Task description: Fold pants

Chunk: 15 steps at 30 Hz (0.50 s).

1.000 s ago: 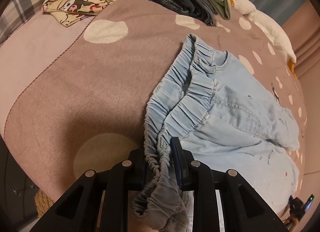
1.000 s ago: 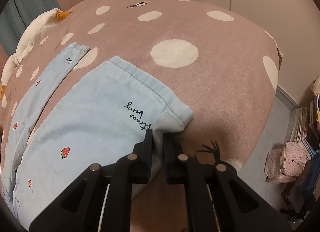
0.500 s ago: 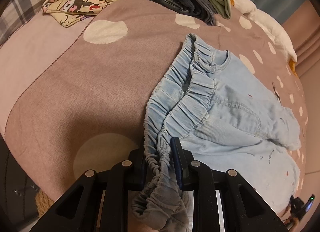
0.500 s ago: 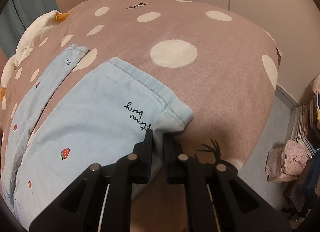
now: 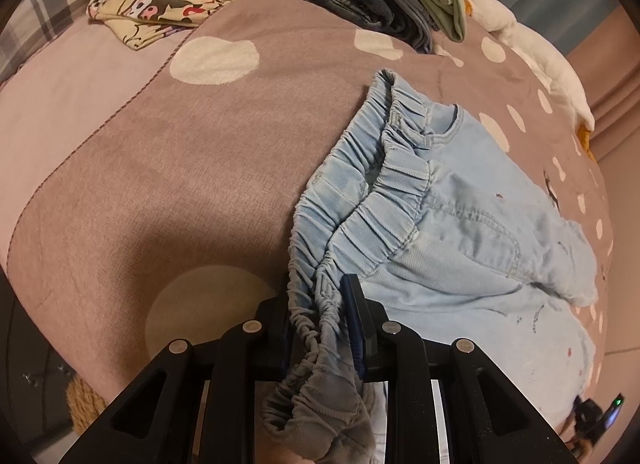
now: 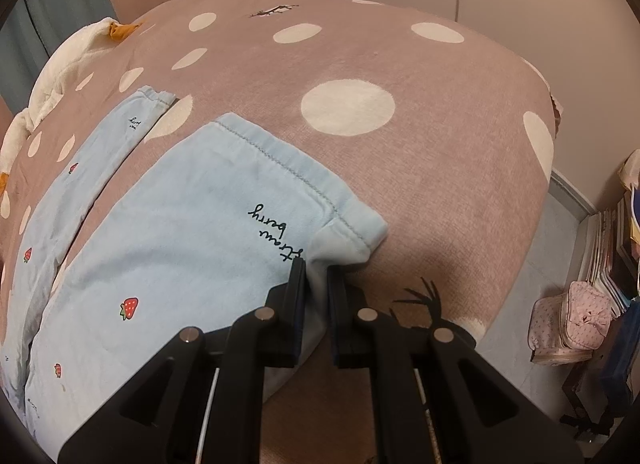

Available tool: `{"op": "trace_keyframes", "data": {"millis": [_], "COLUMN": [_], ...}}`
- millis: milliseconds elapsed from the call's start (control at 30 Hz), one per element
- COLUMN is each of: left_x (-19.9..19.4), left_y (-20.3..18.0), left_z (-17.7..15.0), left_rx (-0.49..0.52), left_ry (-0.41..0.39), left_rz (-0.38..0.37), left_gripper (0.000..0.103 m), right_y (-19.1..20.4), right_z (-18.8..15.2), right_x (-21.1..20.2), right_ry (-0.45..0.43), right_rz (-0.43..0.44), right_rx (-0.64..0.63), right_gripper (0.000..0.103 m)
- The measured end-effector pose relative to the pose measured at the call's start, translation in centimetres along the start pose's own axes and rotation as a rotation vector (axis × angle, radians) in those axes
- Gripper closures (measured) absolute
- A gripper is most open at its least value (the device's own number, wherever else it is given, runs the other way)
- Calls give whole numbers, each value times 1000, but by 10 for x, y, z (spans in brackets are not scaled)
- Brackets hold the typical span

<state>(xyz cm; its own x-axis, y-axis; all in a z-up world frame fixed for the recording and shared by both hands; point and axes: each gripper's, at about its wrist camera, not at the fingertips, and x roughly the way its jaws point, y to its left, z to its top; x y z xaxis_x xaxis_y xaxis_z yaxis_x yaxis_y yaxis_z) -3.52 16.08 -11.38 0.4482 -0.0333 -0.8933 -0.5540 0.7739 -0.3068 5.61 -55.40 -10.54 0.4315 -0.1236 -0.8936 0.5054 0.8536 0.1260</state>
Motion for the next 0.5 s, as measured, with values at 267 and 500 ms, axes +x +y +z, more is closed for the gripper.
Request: {"op": "trace_keyframes", "data": {"millis": [267,500], "left_x": [-35,-94], "left_y": [-16,-51], "left_z": [-11,-15], "left_rx": [33,101], "left_ry": [-50,-240], "left_rz": [52,-28], "left_gripper": [33,12], "right_y": [-7,36], "right_z": [3,14], "right_x": [-22,-72], "right_ry": [-1,-74], "right_rz": [115,173], "right_rx": [87,-22], "right_gripper": [39,21]}}
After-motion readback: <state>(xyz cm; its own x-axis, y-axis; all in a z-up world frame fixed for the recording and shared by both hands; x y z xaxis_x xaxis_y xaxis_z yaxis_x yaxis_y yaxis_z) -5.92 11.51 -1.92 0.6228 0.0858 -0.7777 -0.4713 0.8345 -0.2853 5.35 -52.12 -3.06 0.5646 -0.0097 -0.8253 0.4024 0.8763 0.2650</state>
